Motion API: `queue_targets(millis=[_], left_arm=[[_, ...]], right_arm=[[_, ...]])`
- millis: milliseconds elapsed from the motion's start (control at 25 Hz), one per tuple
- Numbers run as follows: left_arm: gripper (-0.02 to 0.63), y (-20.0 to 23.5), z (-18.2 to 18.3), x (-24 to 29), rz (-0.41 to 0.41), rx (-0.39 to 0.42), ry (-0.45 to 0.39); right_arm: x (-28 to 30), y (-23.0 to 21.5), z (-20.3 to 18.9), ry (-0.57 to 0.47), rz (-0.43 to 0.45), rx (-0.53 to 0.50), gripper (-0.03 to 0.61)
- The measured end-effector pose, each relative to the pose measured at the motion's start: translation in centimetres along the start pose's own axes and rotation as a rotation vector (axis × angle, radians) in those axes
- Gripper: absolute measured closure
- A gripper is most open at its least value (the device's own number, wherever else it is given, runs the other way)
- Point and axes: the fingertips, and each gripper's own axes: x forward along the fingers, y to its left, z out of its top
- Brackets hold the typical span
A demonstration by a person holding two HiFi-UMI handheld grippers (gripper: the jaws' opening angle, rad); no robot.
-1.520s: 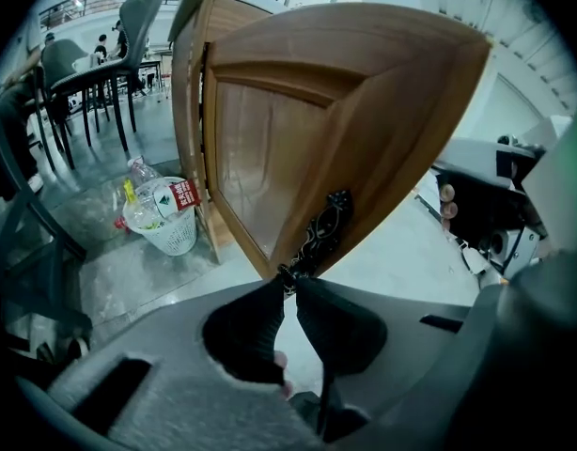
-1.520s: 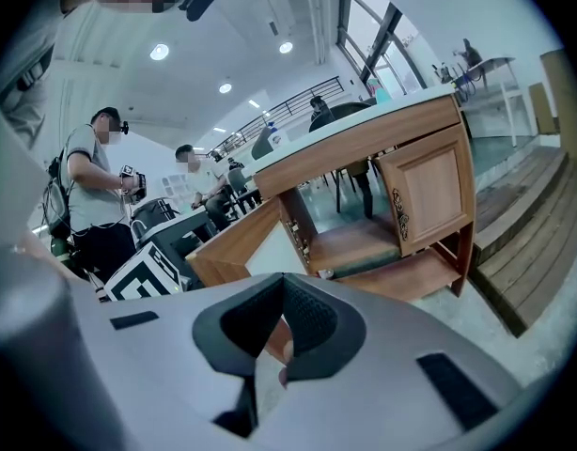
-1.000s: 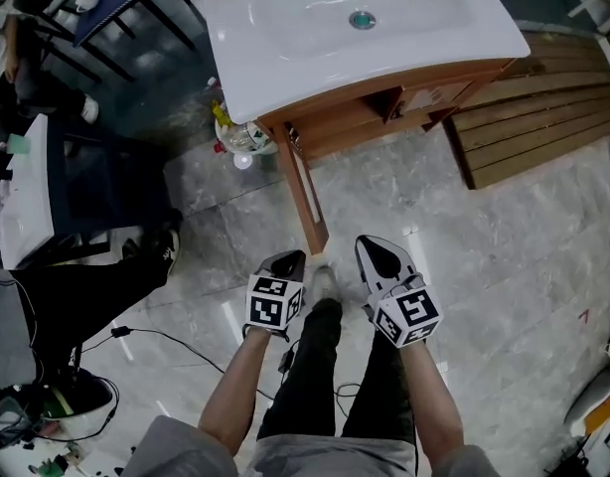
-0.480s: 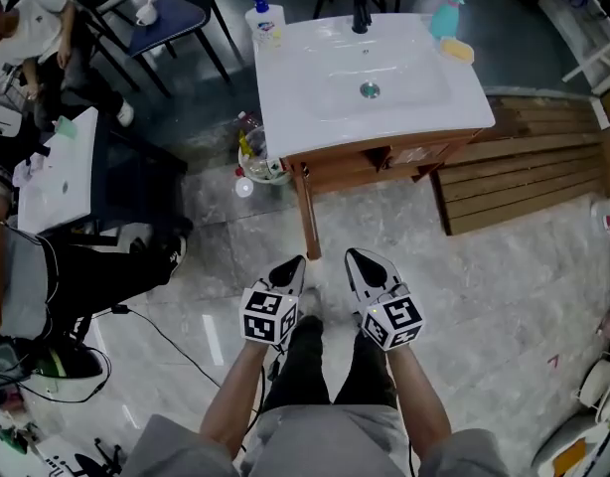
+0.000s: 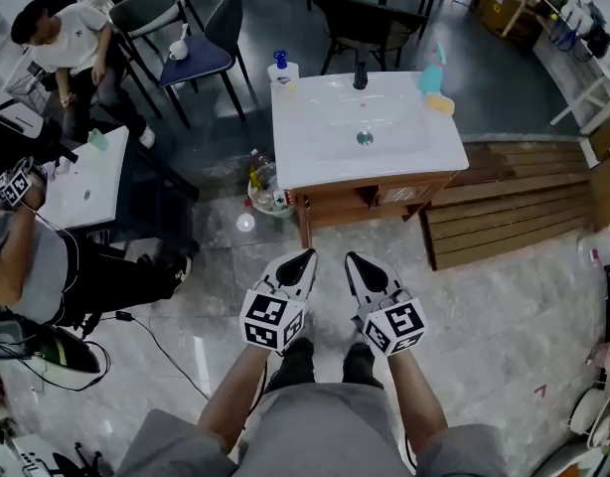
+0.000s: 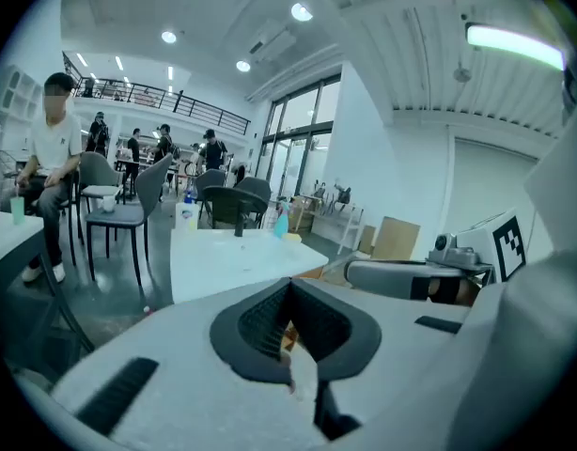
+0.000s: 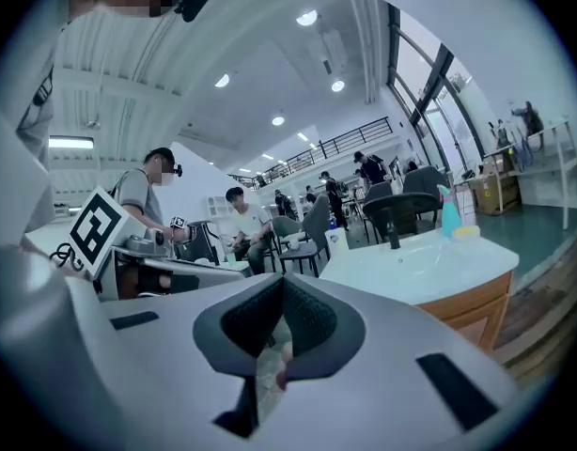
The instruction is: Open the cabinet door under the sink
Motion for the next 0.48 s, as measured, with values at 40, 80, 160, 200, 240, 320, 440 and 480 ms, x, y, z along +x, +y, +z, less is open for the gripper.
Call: queue_targets(millis=[40, 80, 160, 200, 240, 320, 440, 480], left_arm=[[0.607, -0.4, 1.3, -0.2, -0.003, 0.013, -0.025], [0.607, -0.8, 2.5, -0.6, -0.006, 0.025, -0.049], [0.607, -1.7, 4.6, -1.4, -0.012, 0.044, -0.093], [0.607, -2.2, 5.6, -1.8, -0.014, 0.054, -0.113], [0.607, -2.6, 6.6, -2.2, -0.016, 0.065, -0.132], [0.607, -3.3, 8.2, -2.8, -0.019, 0.085, -0.164], [0.607, -4.3, 10.0, -3.7, -0.024, 0.104, -0.208], [0.607, -4.6, 10.6, -3.9, -0.026, 0.108, -0.223]], right_arm=[[-0.2, 0.3, 1.2, -0.019, 0.004, -0.012, 0.572], [-0.5, 0.6, 2.3, -0.037, 0.008, -0.024, 0.571], [-1.1, 1.2, 4.5, -0.071, 0.02, -0.054, 0.571], [-1.4, 1.6, 5.6, -0.086, 0.028, -0.07, 0.571], [-1.6, 1.9, 6.6, -0.101, 0.034, -0.084, 0.571], [-2.0, 2.3, 8.5, -0.128, 0.039, -0.105, 0.572], [-2.7, 2.9, 10.6, -0.163, 0.039, -0.133, 0.572], [-2.9, 3.2, 11.2, -0.171, 0.04, -0.147, 0.572]])
